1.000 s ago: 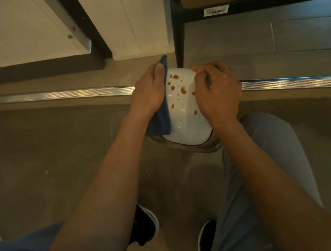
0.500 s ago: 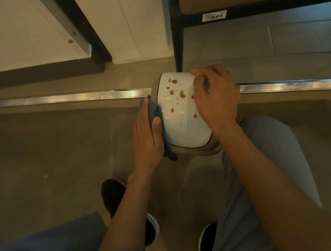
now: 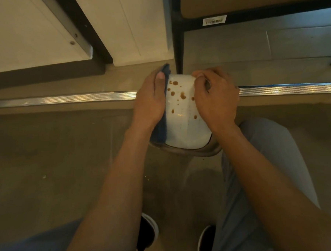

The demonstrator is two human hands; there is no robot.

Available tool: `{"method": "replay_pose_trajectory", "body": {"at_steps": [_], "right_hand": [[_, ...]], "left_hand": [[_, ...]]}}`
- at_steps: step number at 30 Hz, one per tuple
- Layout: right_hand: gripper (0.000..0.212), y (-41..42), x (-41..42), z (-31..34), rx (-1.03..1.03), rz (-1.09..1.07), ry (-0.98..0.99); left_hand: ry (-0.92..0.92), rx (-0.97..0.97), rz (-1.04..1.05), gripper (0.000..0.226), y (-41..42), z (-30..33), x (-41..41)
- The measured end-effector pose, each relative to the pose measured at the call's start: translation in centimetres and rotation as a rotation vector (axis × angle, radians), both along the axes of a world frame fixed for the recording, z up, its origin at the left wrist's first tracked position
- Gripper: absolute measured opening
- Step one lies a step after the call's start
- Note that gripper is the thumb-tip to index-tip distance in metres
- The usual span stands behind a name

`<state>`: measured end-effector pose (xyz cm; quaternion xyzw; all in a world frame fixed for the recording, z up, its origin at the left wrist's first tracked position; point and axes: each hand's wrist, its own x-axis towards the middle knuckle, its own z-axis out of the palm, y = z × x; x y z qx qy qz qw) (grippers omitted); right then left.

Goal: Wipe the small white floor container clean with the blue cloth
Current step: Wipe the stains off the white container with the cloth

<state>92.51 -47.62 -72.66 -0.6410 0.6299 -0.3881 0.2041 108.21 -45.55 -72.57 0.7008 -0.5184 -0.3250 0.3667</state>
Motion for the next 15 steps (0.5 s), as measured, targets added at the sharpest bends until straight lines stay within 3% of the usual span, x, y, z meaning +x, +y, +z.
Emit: {"method": "replay_pose_trajectory", "body": {"at_steps": [3,7,15], "right_hand": [[0.036,0.0,-0.1,-0.1,-0.02,0.006,-0.01],[0.035,-0.3,-0.1,-0.3,-0.033,0.034,-0.027],[0.034,-0.3,0.1,-0.4,-0.036,0.037,-0.049]], "left_hand": [[0.049,-0.1,0.028,0.051,5.0,-2.8,-0.1],[0.02,-0.088,0.036,0.063,9.1,-4.8,-0.6],[0.068,0.072,-0.029,0.044,1.8,0.8,0.6]]}}
